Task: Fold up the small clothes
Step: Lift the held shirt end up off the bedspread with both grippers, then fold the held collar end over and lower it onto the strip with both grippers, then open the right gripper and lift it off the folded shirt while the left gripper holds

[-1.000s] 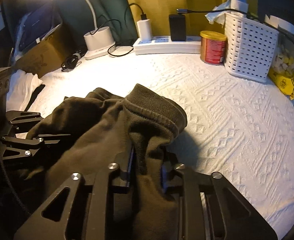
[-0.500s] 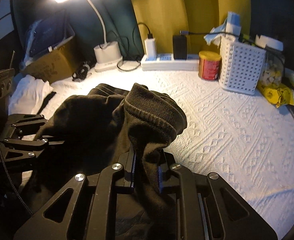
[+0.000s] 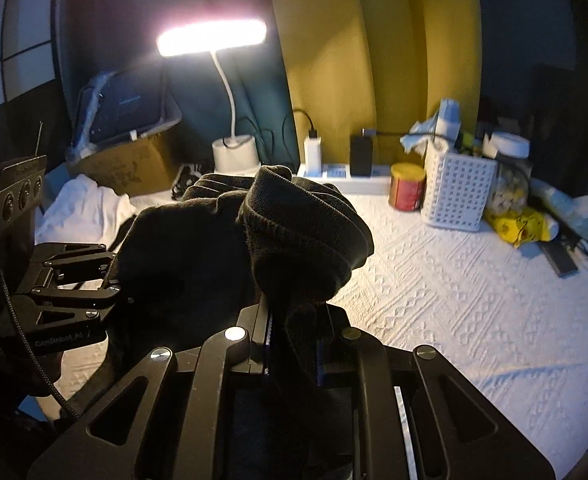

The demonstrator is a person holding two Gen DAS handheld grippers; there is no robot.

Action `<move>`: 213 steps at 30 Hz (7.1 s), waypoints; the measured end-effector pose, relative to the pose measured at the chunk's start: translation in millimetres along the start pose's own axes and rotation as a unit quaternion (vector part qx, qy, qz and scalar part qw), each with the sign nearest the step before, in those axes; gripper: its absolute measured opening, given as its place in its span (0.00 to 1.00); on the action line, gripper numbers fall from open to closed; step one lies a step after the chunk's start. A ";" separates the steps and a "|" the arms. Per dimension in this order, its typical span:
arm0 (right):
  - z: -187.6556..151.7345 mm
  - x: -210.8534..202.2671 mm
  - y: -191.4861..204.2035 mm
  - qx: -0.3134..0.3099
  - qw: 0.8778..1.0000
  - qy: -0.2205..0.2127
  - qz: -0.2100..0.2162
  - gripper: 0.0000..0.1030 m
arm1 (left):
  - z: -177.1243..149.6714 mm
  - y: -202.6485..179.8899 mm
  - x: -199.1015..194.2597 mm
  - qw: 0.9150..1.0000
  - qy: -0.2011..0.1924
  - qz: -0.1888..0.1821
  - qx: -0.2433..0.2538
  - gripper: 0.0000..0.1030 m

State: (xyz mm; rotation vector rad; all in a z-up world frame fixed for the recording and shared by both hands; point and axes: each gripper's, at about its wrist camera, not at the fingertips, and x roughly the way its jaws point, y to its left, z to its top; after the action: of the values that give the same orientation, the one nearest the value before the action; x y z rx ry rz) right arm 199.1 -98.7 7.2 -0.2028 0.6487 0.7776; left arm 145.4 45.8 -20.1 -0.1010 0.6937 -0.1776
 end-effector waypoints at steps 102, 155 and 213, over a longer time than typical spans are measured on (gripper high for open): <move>40.7 -132.0 192.7 -0.130 0.974 -0.151 0.109 0.16 | -37.8 35.9 -204.8 0.980 -0.162 0.117 0.000 0.16; 60.2 178.5 105.8 -0.011 0.991 0.084 0.105 0.16 | -38.6 188.4 -11.8 0.984 0.058 0.131 -0.106 0.16; 50.0 217.2 32.4 0.069 0.991 0.115 -0.010 0.69 | -55.1 201.4 -15.7 0.966 0.115 0.168 -0.157 0.22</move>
State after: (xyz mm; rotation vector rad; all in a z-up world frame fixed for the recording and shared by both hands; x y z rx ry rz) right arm 314.9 71.5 -84.1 -0.1739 0.9142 0.6928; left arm 124.1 244.4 -82.9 -0.2666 0.9557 0.2517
